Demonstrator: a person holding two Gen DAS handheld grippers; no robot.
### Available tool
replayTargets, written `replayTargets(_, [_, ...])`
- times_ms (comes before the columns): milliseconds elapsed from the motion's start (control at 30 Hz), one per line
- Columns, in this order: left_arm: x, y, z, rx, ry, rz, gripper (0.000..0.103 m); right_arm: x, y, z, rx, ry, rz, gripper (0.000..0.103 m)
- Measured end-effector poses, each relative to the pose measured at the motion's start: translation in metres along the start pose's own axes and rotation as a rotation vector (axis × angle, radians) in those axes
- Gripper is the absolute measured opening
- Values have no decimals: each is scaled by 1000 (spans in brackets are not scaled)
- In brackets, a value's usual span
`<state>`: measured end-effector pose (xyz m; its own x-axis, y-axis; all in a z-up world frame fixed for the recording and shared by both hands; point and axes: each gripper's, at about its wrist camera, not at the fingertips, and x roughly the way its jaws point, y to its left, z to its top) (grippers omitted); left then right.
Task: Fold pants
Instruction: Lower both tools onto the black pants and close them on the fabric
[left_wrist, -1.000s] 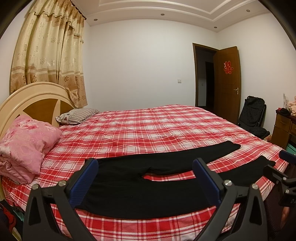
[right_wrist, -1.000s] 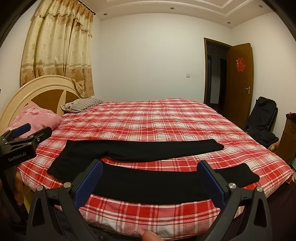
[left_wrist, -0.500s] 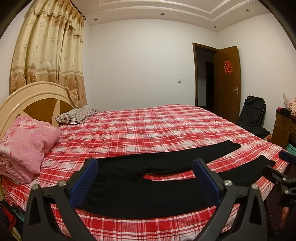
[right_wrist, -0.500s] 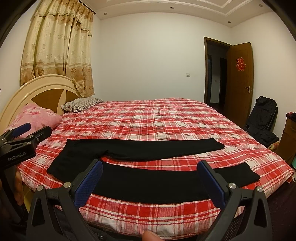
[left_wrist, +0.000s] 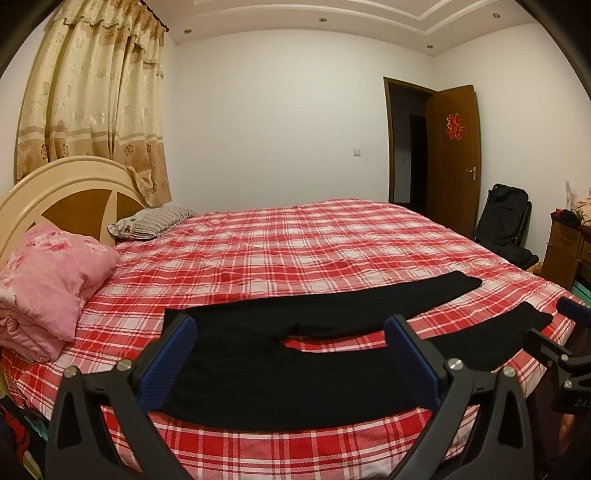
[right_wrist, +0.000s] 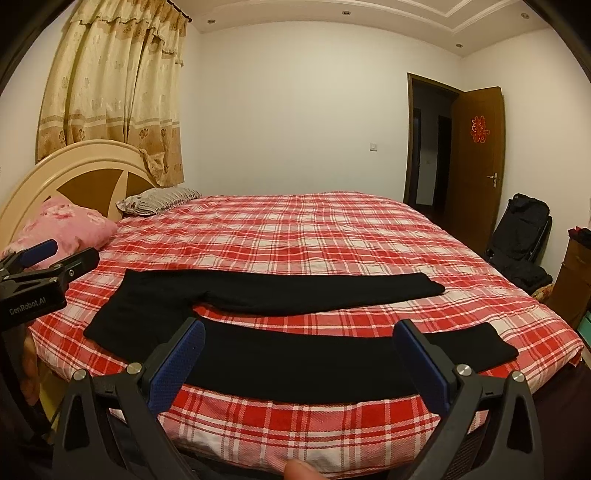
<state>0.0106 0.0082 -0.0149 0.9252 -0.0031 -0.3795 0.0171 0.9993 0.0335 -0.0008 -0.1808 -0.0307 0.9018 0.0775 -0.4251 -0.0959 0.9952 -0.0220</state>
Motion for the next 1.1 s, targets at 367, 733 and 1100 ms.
replayTargets(367, [92,45,-32,33,167,48,103,67,-15,-31,-11,130,50,102])
replayTargets(733, [216,187,-29,-22,296,249,103,148,-60,-23,10,233,30,100])
replayTargets(1100, [314,239,-36,-154,449,140,77,227,-131,2,-10,351,-61,81])
